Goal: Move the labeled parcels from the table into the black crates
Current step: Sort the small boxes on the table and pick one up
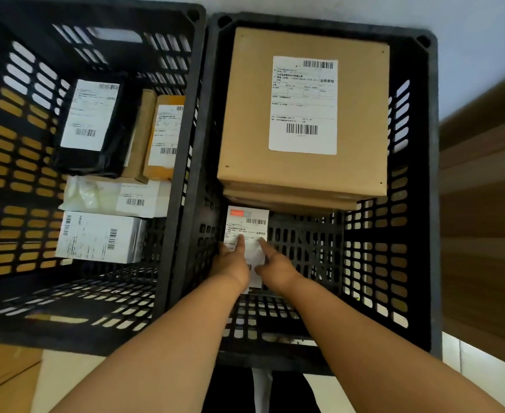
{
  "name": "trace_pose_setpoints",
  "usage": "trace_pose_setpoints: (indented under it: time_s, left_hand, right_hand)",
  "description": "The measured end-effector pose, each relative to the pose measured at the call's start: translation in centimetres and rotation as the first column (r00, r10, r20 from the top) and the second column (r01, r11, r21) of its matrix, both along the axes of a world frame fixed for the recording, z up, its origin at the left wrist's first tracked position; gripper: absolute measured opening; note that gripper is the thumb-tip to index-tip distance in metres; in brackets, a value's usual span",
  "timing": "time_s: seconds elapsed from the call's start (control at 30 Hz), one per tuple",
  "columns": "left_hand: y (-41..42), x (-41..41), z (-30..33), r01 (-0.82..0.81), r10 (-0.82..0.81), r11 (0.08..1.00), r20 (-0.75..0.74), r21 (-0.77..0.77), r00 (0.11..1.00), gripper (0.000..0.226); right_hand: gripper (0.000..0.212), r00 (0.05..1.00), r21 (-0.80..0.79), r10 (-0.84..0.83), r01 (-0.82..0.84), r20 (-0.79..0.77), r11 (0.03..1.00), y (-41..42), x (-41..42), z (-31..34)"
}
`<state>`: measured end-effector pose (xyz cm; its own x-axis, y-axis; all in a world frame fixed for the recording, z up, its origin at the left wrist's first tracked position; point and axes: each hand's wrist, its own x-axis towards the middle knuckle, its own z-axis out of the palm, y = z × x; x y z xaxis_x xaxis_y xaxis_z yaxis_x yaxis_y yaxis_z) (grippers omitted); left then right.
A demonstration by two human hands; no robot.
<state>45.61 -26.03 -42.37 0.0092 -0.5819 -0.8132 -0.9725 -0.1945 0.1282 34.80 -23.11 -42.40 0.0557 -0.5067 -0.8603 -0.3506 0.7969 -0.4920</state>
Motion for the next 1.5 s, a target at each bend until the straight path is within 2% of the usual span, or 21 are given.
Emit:
trace_pose_setpoints:
  time_s: [0.13,0.27,0.37,0.47,0.67,0.8,1.03,1.2,1.37,1.5]
  left_hand:
    - [0.2,0.0,0.0,0.059,-0.058,0.998,0.019,-0.025,0.998,0.059]
    - [0.0,0.2,0.9,-0.172,0.172,0.985,-0.057,0.007,0.983,0.066]
    - [-0.1,0.1,1.7,-0.235,0.238,0.971,-0.046,0.053,0.97,0.068]
    - [-0.2,-0.2,3.9,-0.163,0.167,0.985,-0.083,0.053,0.982,0.072]
    - [-0.6,-0.3,12.0,0.043,-0.084,0.966,-0.154,-0.254,0.984,0.052]
    - [-0.7,-0.8,18.9,0.087,-0.16,0.936,-0.191,-0.341,0.968,0.049]
    - [-1.2,-5.3,31.7,0.181,-0.329,0.856,-0.241,-0.483,0.913,0.044]
    - [-0.2,-10.4,40.0,0.186,-0.437,0.775,-0.301,-0.604,0.848,0.046]
    - [3.0,-17.5,46.6,0.184,-0.553,0.718,-0.389,-0.672,0.737,0.04]
    - [7.8,-24.7,50.9,0.193,-0.647,0.642,-0.389,-0.742,0.656,0.04]
  right_hand:
    - [0.071,1.0,-0.009,0.021,-0.021,0.005,1.0,-0.2,-0.3,-0.8]
    - [0.068,1.0,-0.011,0.008,-0.008,0.008,1.0,-0.3,-0.5,-0.8]
    - [0.064,1.0,-0.054,-0.013,0.012,-0.021,0.998,-0.2,-0.6,0.3]
    - [0.055,0.993,-0.12,0.005,-0.019,-0.121,0.993,-0.1,-1.3,2.9]
    - [0.039,0.93,-0.233,0.117,-0.207,-0.349,0.95,0.1,-3.8,11.9]
    - [0.036,0.893,-0.286,0.123,-0.266,-0.433,0.921,1.0,-6.0,19.5]
    - [0.035,0.877,-0.422,-0.063,-0.166,-0.477,0.891,2.7,-10.0,32.8]
    - [0.034,0.848,-0.522,-0.173,-0.136,-0.501,0.842,5.2,-14.3,40.8]
    - [0.034,0.778,-0.585,-0.28,-0.134,-0.562,0.8,9.7,-20.4,47.5]
    - [0.033,0.717,-0.623,-0.36,-0.131,-0.596,0.771,15.4,-27.1,51.8]
